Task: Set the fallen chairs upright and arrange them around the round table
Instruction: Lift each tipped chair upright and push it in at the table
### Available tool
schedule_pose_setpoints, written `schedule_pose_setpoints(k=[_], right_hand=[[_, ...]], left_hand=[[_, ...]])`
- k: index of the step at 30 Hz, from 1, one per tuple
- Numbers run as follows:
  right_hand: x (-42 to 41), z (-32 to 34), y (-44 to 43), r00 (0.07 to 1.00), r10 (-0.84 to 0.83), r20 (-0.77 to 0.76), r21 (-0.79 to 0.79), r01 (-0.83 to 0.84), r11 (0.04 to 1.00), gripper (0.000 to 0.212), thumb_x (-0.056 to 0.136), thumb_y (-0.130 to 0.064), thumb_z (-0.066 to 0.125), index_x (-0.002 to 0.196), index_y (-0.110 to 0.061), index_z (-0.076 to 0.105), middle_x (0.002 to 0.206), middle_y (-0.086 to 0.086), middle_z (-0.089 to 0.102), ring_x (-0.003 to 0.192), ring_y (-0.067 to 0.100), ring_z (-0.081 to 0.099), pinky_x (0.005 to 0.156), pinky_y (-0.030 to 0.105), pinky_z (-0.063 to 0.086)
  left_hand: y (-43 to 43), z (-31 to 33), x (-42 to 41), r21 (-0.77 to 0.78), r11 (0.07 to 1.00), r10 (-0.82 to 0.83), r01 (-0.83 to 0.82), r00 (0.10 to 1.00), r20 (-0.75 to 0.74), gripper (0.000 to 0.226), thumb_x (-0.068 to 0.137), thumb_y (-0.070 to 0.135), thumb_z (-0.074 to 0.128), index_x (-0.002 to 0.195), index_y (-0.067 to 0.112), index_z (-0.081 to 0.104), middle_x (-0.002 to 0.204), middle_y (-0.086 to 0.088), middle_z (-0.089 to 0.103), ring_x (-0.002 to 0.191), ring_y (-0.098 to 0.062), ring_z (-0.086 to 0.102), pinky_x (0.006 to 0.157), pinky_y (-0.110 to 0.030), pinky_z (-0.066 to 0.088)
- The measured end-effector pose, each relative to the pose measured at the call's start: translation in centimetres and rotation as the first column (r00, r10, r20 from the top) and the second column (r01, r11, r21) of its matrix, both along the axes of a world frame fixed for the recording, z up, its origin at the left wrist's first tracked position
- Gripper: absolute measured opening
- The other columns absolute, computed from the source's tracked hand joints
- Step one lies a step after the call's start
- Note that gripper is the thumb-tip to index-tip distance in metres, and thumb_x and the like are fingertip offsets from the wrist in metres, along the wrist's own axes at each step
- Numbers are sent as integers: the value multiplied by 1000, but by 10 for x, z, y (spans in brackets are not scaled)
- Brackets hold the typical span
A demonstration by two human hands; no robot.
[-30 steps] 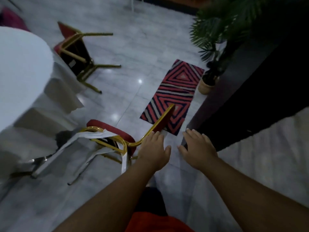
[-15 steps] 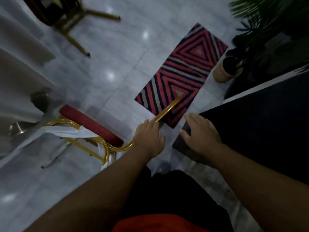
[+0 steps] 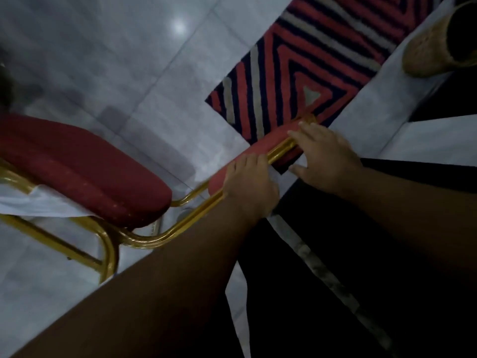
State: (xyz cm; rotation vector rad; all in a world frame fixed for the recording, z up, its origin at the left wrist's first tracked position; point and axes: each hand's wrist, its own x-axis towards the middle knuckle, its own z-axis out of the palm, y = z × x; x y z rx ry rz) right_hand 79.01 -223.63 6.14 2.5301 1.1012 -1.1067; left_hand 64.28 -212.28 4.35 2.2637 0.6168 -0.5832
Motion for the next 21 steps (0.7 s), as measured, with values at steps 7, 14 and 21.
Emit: schedule_pose_setpoints(k=[7,14,21], right_hand=[[58,-79,-33,932,361,23,66,-362,930,81,86,-38,75,154,-18,36,162,16,33,149,36,30,121,54,21],[84,-124,-23,853,520,41,264,-511,818,46,93,-30,67,135,-12,58,141,16,57,134,38,49,121,51,20],[86,-120,-16,762,628,158,344,-638,689,36,93,-28,47,120,-11,64,111,12,69,97,37,63,82,51,51]], left_hand=[[-36,-89,47,-48,993,105,-105,995,-3,47,94,39,59,131,12,49,130,-11,59,120,-30,56,102,-44,45],[-49,-111,52,93,968,227,-233,971,68,38,99,51,50,116,18,54,114,-7,63,101,-29,60,83,-45,50],[-45,-102,52,159,925,326,-345,936,134,31,90,43,68,109,19,61,109,-5,62,100,-29,56,71,-37,37]])
